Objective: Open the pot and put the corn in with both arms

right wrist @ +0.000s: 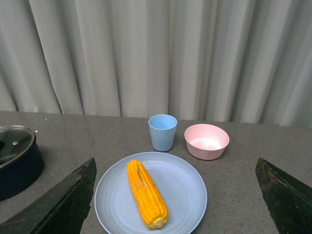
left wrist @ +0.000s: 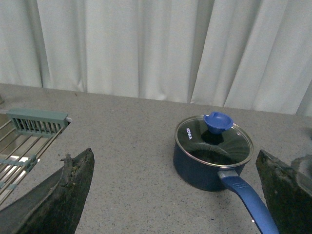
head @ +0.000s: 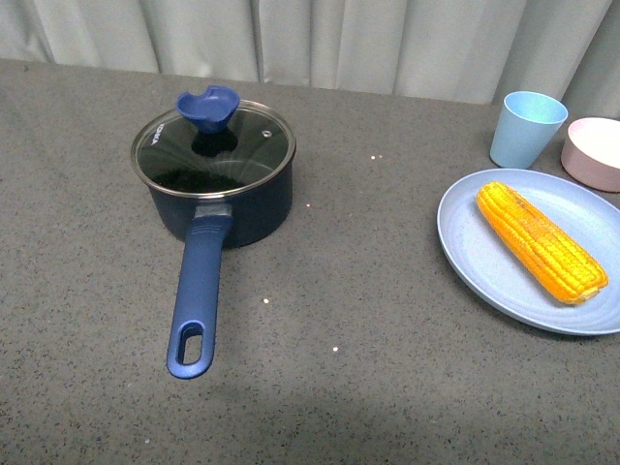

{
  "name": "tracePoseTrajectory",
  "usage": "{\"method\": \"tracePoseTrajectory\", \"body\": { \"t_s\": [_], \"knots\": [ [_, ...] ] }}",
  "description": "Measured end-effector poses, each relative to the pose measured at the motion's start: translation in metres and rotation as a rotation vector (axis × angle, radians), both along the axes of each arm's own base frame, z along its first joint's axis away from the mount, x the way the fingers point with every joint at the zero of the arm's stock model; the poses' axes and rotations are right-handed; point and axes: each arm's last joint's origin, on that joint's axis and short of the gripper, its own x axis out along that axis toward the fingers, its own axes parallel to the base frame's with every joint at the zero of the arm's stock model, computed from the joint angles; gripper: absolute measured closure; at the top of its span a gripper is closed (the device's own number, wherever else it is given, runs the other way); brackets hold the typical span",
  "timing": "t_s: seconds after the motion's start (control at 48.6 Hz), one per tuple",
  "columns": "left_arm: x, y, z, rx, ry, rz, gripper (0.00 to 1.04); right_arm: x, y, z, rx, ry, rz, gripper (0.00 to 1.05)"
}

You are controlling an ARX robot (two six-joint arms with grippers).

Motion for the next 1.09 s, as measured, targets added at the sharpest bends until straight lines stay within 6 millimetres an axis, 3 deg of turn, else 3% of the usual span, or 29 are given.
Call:
{"method": "tracePoseTrajectory", "body": {
  "t_s": [1.091],
  "knots": [
    [0.0, 0.0, 0.0, 0.0, 0.0, 0.0, 0.06, 0.0, 0.0, 0.0, 0.0, 0.0, 0.0, 0.09]
  ]
}}
